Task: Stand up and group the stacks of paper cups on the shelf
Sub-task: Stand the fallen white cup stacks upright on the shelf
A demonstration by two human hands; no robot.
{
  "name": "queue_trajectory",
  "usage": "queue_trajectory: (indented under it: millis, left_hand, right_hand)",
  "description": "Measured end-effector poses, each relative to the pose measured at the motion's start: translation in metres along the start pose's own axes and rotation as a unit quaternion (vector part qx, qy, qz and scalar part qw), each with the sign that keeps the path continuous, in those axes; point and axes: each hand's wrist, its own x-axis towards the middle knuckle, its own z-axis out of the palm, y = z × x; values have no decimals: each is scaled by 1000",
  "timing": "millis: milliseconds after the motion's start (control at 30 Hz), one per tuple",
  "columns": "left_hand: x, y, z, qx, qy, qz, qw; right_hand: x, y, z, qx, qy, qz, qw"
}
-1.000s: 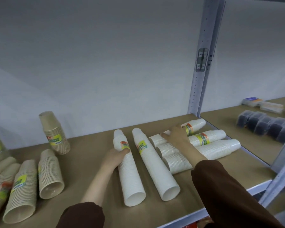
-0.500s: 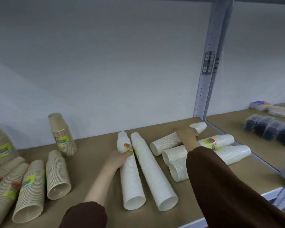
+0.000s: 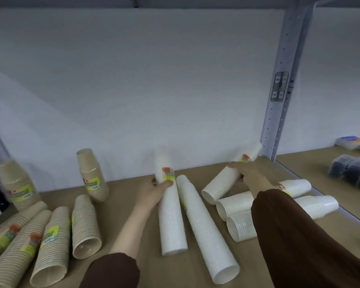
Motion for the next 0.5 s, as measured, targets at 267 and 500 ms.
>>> queue_trajectory:
  millis: [267, 500]
  left_hand:
    - [19, 43, -8, 7, 133, 256, 958]
    - [36, 35, -7, 9, 134, 278, 951]
  right_hand:
    - [-8, -33, -2, -47, 37, -231, 971]
    - [-6, -30, 2, -92, 36, -295, 951]
